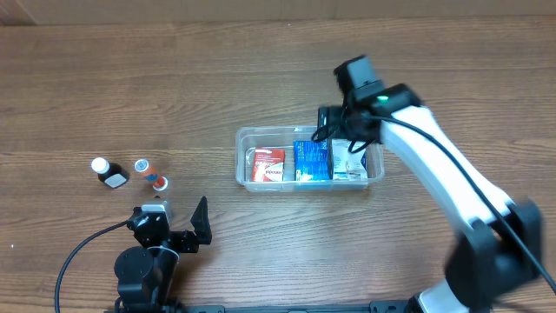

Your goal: Pack container

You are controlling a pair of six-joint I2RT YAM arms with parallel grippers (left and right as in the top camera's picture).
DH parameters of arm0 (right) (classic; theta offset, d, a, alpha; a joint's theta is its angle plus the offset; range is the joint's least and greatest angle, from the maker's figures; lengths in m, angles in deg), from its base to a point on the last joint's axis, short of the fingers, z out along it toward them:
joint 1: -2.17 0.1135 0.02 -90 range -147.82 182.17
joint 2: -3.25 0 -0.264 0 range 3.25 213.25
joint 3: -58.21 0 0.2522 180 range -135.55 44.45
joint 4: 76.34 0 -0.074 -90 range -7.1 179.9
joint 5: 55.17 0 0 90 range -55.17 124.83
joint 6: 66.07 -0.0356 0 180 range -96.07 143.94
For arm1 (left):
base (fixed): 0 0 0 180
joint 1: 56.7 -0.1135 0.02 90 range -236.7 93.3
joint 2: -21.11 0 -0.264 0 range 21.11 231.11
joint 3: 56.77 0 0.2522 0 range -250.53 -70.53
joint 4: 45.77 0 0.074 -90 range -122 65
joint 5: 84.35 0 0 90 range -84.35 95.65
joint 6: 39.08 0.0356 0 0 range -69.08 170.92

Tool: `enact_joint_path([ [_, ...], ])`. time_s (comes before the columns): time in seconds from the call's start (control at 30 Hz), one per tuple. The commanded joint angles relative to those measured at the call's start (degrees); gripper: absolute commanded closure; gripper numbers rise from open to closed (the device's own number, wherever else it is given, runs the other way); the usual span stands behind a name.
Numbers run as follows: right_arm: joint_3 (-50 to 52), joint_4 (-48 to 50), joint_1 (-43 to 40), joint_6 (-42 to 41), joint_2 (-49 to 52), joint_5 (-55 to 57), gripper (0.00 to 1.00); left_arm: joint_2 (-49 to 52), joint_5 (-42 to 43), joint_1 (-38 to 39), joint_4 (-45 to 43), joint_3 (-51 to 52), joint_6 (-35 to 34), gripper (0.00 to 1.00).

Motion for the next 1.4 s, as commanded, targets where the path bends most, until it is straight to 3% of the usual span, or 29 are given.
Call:
enact_joint_path([
  [0.0,-3.8,-0.7,-4.3,-3.1,-14.7,1.4,0.06,-0.5,-0.3,0.3,-0.4,0.3,0.7,0.0],
  [0.13,-3.8,-6.4,-16.8,-9.9,-26.0,3.5,0.0,-0.5,-0.3,0.3,-0.4,0.3,0.7,0.0],
  [0.3,-3.8,-12.5,-25.6,-11.1,-29.3,3.5,0.0,-0.5,-0.4,0.3,-0.4,0.3,0.7,0.0],
  [0.73,-3.8,-14.8,-26.1,-11.1,-28.9,3.5,0.0,-0.5,2.7,0.3,-0.4,0.3,0.5,0.0],
  [1.23,-3.8,-14.8,-26.1,-11.1,-28.9,3.5,0.0,-0.5,0.1,0.3,-0.3,0.3,0.7,0.0],
  [1.37,-3.8,-14.8,-26.1,-11.1,-28.9,3.5,0.0,-0.5,3.8,0.3,-0.4,0.3,0.3,0.0],
])
